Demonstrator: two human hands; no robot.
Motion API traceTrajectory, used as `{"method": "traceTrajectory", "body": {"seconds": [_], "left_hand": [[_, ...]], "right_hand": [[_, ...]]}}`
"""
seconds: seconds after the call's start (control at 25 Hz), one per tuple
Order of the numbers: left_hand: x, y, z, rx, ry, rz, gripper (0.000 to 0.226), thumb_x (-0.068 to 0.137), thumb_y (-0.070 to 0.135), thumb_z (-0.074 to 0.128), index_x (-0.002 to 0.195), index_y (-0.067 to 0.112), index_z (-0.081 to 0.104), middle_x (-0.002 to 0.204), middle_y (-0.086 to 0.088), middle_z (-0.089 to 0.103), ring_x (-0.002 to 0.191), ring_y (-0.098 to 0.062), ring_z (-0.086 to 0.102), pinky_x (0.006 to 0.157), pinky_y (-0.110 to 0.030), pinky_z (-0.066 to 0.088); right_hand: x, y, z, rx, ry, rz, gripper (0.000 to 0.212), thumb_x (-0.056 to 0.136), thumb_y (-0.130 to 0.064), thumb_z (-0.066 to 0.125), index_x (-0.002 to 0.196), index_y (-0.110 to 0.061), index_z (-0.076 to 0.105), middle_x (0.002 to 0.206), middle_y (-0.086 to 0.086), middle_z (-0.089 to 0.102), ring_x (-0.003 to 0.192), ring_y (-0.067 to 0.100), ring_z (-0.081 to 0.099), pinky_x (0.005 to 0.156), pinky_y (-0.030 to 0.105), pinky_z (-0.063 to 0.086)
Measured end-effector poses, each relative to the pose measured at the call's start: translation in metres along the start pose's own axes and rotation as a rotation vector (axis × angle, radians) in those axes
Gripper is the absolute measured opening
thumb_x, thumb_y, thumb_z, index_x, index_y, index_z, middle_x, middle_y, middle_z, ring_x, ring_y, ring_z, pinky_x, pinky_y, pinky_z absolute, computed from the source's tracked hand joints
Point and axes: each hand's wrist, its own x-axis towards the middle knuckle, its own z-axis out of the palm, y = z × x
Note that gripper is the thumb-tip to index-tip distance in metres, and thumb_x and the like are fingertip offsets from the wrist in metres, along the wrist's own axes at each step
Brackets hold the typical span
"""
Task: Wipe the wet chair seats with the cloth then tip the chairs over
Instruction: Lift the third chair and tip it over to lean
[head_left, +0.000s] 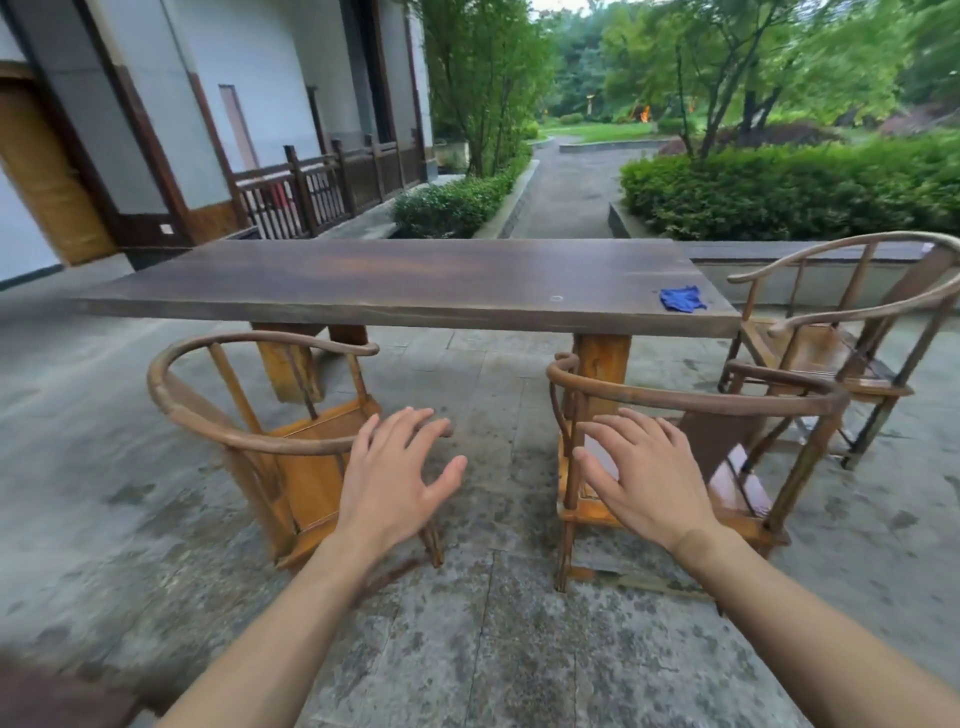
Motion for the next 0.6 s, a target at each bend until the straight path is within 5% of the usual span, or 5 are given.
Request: {"method": "traceTrajectory", "body": {"seconds": [0.28,0.6], "left_hand": [[-0.09,-0.055,-0.046,0.174,-0.096,-0.25,0.057,0.094,0.063,0.032,0.125,0.029,0.064,0.129,0.009,0.063,0.129,-0.015,0.053,0.114,-0.044,0.032],[-0.214,-0.165,-0.113,0.303,-0.083,-0.587,0.065,0.095,0.068,0.02,0.111,0.029,0.07,0.115,0.01,0.069,0.115,-0.017,0.062,0.098,-0.039,0.043]], "right_hand": [[0.0,-0.082,0.049,0.136,-0.165,-0.201,0.062,0.094,-0.063,0.021,0.129,-0.033,0.062,0.129,-0.012,0.065,0.128,0.014,0.053,0.104,0.041,0.04],[0.014,-0.257,0.104,0.27,-0.279,-0.516,0.064,0.092,-0.064,0.018,0.124,-0.034,0.064,0.125,-0.014,0.066,0.121,0.015,0.057,0.094,0.036,0.043]]}}
